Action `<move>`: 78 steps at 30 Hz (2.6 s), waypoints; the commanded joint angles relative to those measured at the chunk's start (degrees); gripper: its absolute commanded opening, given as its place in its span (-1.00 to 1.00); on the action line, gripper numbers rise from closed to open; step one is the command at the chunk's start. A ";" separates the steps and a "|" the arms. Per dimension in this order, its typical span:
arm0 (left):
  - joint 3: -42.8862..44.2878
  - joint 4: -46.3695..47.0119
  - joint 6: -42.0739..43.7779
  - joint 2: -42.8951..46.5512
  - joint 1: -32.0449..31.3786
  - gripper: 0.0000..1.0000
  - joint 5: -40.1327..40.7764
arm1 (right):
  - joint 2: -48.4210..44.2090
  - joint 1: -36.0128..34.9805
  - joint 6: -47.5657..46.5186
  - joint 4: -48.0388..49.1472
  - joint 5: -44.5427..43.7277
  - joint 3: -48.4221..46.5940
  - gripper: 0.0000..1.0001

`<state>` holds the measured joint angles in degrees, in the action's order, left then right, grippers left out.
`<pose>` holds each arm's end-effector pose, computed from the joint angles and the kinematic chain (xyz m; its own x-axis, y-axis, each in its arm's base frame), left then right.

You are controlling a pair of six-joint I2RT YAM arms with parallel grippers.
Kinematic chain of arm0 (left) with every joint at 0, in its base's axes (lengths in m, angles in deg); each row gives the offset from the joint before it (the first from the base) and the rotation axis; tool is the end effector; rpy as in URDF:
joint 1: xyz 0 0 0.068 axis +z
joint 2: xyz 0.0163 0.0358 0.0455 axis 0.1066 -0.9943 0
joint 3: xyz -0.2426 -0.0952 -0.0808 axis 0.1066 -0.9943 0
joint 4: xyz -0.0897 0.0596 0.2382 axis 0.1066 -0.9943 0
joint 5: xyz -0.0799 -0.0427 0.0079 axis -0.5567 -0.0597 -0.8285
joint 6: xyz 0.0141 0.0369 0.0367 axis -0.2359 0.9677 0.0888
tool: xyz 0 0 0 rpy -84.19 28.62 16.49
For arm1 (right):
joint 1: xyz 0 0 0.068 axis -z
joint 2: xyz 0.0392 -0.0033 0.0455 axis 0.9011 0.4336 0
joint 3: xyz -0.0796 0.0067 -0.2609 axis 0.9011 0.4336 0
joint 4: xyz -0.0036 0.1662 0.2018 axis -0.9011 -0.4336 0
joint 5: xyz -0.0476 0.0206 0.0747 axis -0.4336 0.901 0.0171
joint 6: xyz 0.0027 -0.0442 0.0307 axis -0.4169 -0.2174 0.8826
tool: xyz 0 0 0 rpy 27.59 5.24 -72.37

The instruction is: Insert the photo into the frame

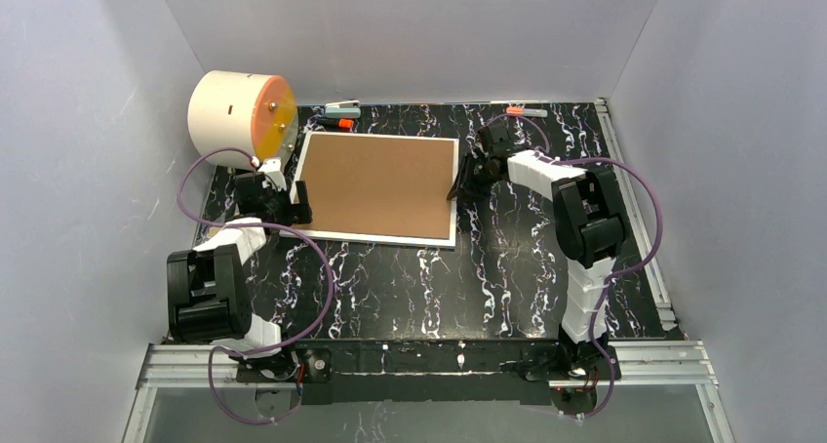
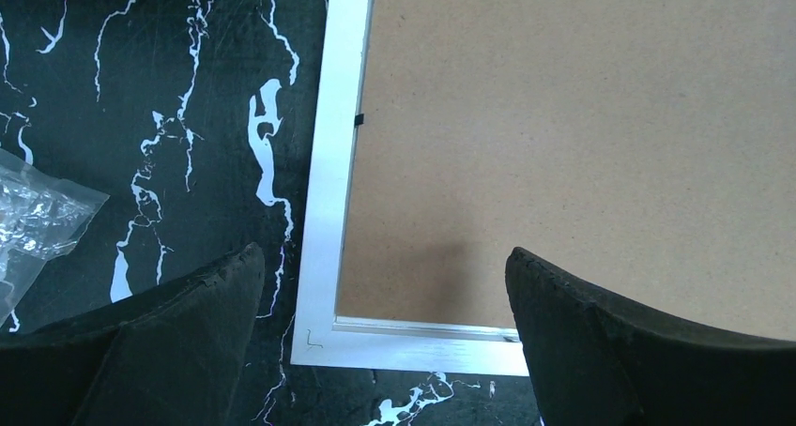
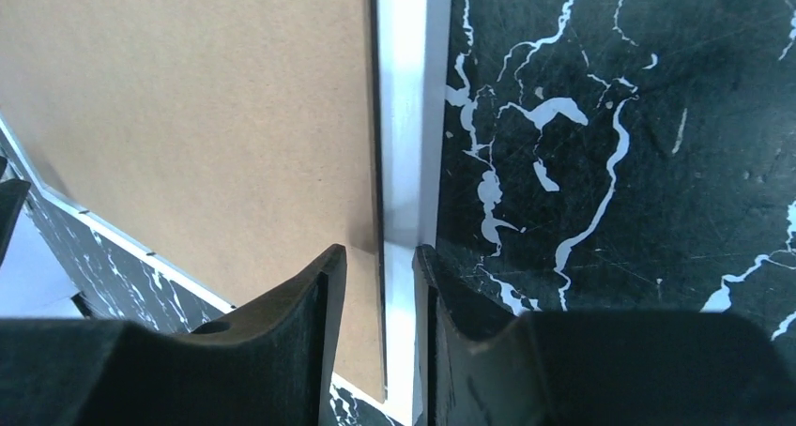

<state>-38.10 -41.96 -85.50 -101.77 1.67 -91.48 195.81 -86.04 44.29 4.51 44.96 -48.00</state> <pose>0.2956 0.0337 0.1834 -0.5808 -0.0875 -0.8093 0.0098 0.9934 -0.1145 0.3944 0.1683 0.1756 -0.9115 0.2299 -0.3410 0.0158 0.8481 0.5296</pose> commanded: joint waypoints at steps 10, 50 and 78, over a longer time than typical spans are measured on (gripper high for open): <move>-0.78 -0.77 0.21 -2.39 0.25 0.96 -5.74 | 4.04 -1.44 -1.92 0.25 3.63 -2.62 -0.76; -2.01 -0.09 1.53 -0.72 0.21 0.87 -5.91 | 4.60 -3.77 -3.53 1.25 1.72 -3.67 -0.95; -2.31 0.06 1.85 -0.08 0.16 0.86 -2.70 | 16.03 -4.62 -9.66 1.50 -17.59 -27.44 -0.26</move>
<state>-39.71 -40.73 -83.69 -103.57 2.05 -93.69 208.59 -90.54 35.92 4.73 28.15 -71.67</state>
